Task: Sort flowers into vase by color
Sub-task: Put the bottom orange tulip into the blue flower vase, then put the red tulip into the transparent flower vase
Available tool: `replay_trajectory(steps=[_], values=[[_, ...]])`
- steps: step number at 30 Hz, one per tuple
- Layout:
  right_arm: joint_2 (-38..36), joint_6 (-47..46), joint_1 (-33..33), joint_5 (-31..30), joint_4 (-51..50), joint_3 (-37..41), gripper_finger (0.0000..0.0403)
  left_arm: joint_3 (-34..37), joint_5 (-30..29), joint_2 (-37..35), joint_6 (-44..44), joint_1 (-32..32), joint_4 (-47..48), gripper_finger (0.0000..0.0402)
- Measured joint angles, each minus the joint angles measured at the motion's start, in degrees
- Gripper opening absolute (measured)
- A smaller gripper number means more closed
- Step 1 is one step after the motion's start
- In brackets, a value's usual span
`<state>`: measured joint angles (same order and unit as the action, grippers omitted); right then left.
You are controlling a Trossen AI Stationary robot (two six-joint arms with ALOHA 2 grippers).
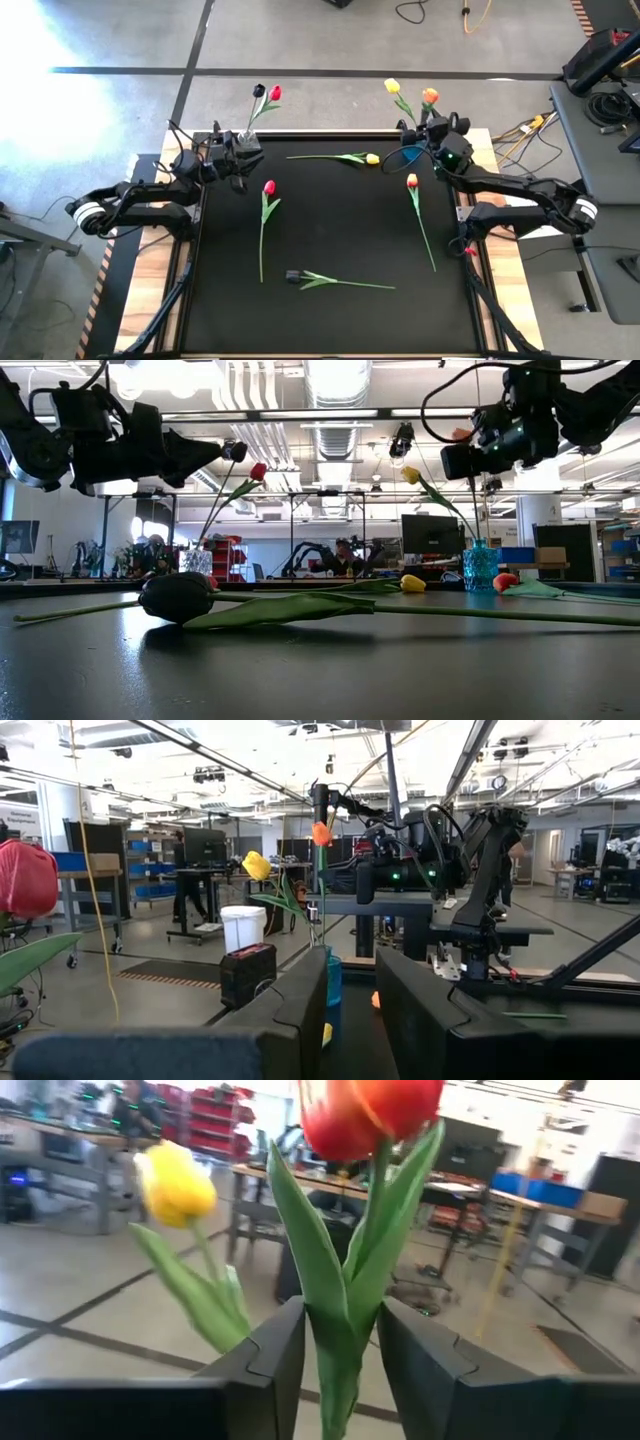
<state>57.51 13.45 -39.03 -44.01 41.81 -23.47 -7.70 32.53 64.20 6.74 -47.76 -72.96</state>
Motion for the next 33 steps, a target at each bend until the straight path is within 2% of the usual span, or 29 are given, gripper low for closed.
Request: replay_trajectory(steps=[7, 22, 28, 33], values=[[-0.36, -3.02, 0.02, -2.1, -4.71, -0.29, 0.0148, 0.0, 0.0, 0.0, 0.0, 0.01, 0.57, 0.0076], [-0.38, -14.61, 0.15, -1.24, -36.95, -10.21, 0.0226, 0.0, 0.0, 0.0, -0.22, 0.0, 0.86, 0.0076], [-0.4, -15.43, 0.44, 0.89, -43.63, -13.73, 0.0251, 0.0, 0.0, 0.0, -0.24, 0.0, 0.86, 0.0076], [-0.43, -15.19, 1.72, 0.92, -49.96, -16.78, 0.0255, 0.0, 0.61, -0.11, -0.25, 0.0, 0.84, 0.0076]])
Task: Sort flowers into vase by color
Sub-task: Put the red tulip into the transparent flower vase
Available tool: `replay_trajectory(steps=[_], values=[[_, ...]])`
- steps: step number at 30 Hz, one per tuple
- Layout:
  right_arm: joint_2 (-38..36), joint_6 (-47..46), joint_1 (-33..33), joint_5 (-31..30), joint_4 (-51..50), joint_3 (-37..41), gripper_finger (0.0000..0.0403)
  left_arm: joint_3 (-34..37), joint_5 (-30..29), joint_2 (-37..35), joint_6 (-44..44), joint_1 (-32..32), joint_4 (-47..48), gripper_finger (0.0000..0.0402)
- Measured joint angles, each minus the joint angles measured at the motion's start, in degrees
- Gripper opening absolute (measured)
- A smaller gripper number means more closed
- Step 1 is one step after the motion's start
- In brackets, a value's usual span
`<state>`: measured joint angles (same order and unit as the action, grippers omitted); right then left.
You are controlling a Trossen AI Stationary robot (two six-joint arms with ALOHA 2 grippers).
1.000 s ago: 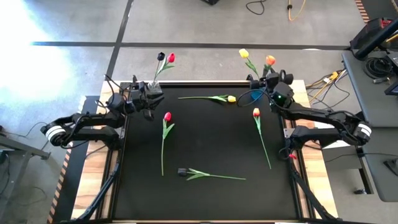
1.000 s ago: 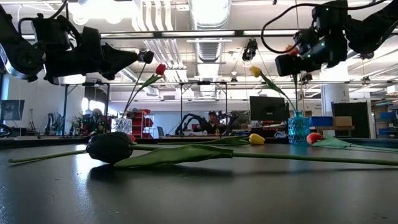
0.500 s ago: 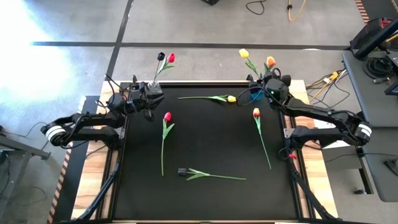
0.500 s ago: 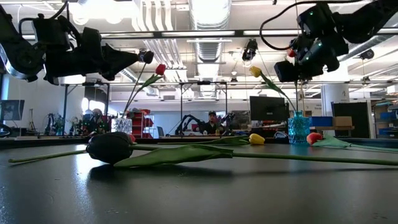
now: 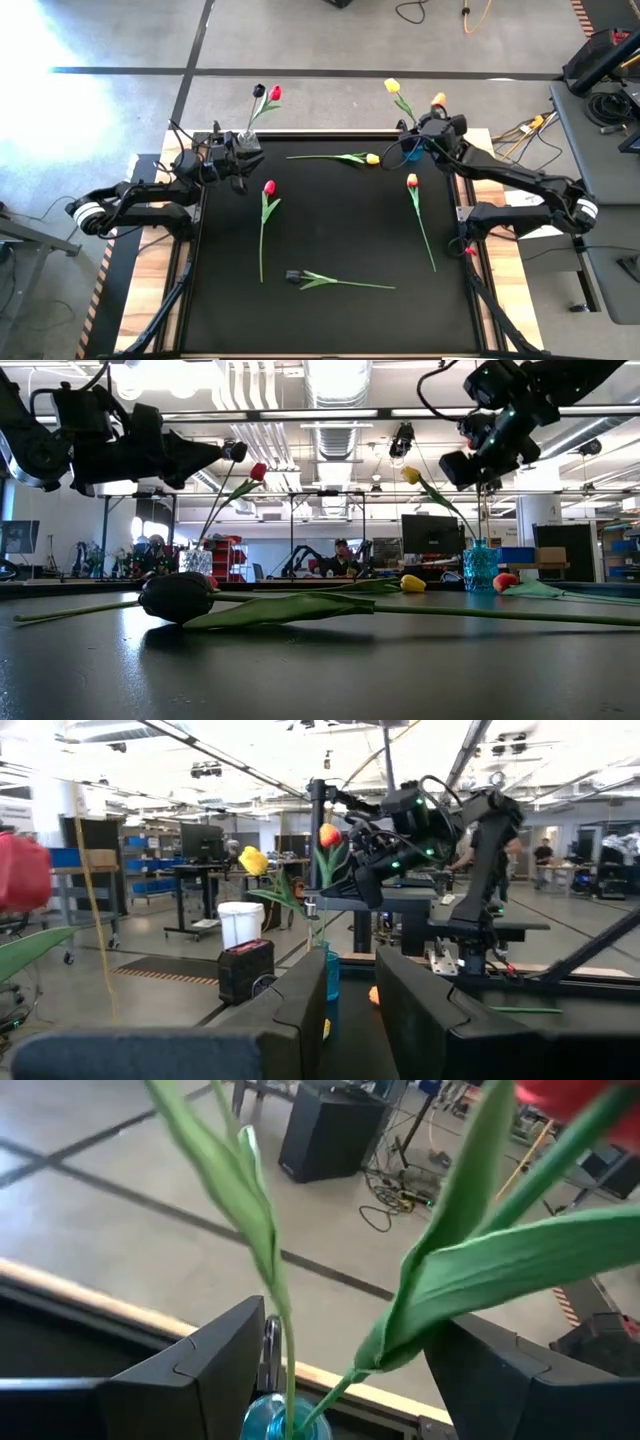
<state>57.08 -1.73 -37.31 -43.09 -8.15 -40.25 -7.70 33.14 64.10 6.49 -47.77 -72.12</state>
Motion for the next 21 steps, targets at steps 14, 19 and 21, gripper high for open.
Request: replay_trajectory(steps=[14, 19, 21], values=[[-4.52, -2.85, 7.39, 0.02, -12.69, -3.52, 0.0254, 0.0, 0.97, -0.33, -1.5, 0.0, -0.26, 0.0076], [-6.56, -4.37, 7.98, 0.0, -16.19, -3.52, 0.0255, 0.0, 0.97, -0.33, -1.5, 0.01, -0.25, 0.0076], [-7.4, -4.42, 8.42, 0.0, -16.53, -3.52, 0.0251, 0.0, 0.97, -0.33, -1.5, 0.0, -0.24, 0.0076]])
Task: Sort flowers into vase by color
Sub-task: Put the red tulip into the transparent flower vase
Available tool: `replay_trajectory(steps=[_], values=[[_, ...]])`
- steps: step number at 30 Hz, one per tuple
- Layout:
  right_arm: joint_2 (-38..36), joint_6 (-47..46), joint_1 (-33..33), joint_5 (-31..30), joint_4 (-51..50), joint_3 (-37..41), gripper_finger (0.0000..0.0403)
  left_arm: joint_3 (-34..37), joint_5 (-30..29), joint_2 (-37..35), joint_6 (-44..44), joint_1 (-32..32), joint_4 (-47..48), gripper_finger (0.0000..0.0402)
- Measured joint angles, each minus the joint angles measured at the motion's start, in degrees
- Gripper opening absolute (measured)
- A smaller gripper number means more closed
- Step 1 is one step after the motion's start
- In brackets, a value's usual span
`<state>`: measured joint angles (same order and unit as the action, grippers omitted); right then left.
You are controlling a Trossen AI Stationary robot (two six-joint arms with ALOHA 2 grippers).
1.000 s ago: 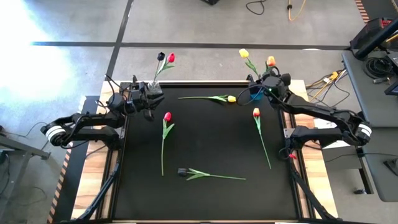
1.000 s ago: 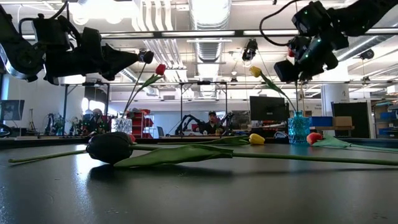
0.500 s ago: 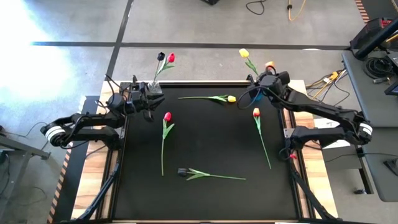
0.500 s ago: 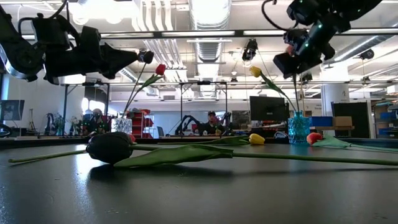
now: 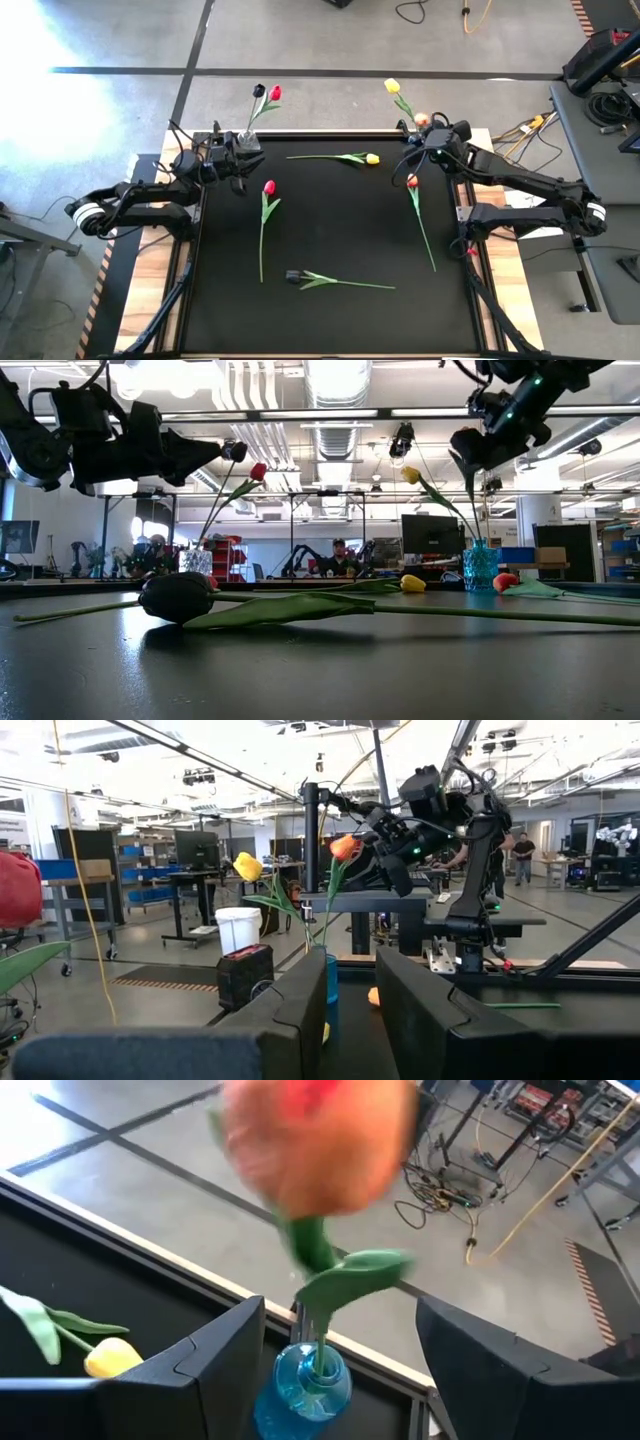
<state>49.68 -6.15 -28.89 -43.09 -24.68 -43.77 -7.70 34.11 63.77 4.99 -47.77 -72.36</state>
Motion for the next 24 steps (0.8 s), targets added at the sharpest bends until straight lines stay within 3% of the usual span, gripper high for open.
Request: replay_trajectory(steps=[10, 15, 19, 24], values=[[-4.1, -3.34, 1.6, 6.68, -6.38, 0.0, 0.0245, 0.0, 0.13, 0.0, 1.57, 0.02, 0.03, 0.0076], [-4.96, -4.4, 2.16, 10.53, -10.07, 0.0, 0.0245, -0.01, 4.95, -0.02, 3.62, 0.04, 0.38, 0.0076], [-5.78, -7.03, 4.3, 10.42, -14.41, 0.02, 0.0204, -1.51, 6.39, -0.02, 5.33, 0.38, 0.89, 0.0076], [-6.24, -7.93, 9.96, 10.08, -13.36, 1.58, 0.0107, -5.97, 7.35, -0.02, 3.01, 5.58, 9.86, 0.0076]])
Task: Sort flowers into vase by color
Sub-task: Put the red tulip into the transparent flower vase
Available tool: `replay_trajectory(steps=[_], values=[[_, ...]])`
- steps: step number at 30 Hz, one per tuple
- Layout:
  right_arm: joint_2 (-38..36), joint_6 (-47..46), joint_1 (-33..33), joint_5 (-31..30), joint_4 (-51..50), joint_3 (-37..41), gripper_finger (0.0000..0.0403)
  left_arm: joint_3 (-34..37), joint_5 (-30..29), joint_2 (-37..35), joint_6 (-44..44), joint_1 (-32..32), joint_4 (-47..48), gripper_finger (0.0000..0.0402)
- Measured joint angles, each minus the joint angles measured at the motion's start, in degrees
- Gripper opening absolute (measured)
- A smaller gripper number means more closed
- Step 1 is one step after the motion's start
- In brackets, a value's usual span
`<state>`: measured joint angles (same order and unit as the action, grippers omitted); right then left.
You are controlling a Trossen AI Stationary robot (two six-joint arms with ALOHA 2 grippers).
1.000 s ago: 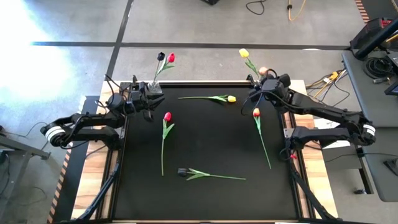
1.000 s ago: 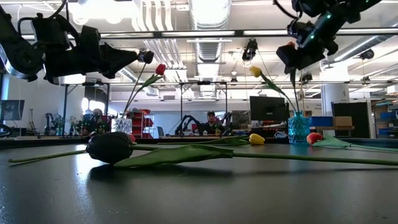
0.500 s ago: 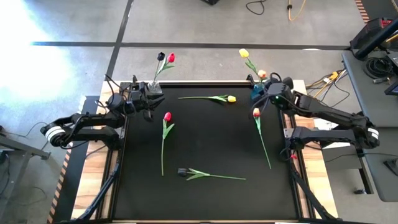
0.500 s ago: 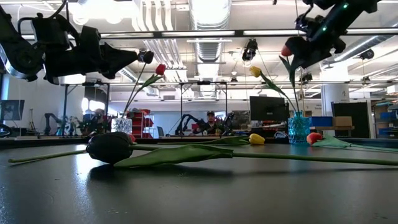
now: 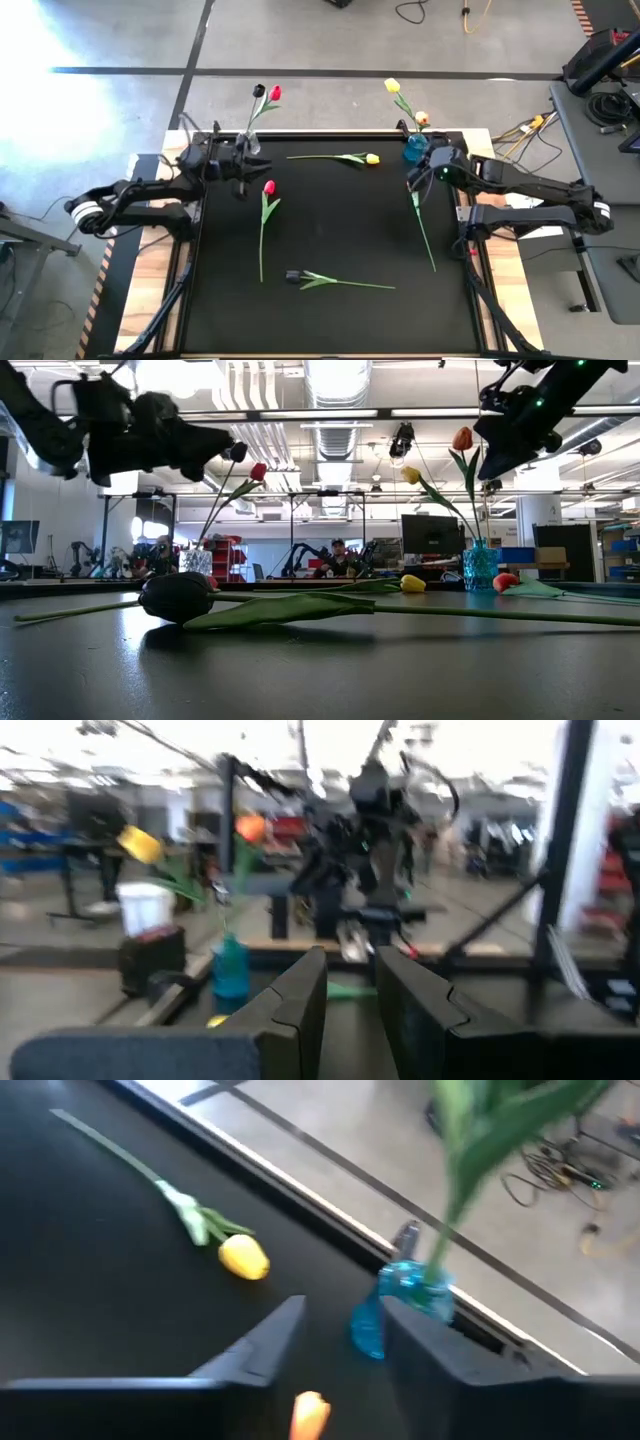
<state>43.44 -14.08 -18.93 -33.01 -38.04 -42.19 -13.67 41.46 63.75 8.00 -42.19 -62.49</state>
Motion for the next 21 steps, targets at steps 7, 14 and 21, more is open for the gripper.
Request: replay_trajectory(steps=[7, 14, 21], values=[[0.21, -1.99, 8.66, -2.49, 5.97, 4.61, 0.0015, -9.99, -8.47, -0.04, -11.61, 10.15, 30.11, 0.0076], [0.22, -4.98, 15.73, -3.15, 10.6, 7.64, 0.0026, -21.27, -21.88, -0.08, -9.03, 18.81, 65.16, 0.0076], [0.22, -7.6, 18.38, -3.17, 10.51, 9.59, 0.0057, -24.48, -29.4, -0.09, 8.22, 23.59, 86.04, 0.0076]])
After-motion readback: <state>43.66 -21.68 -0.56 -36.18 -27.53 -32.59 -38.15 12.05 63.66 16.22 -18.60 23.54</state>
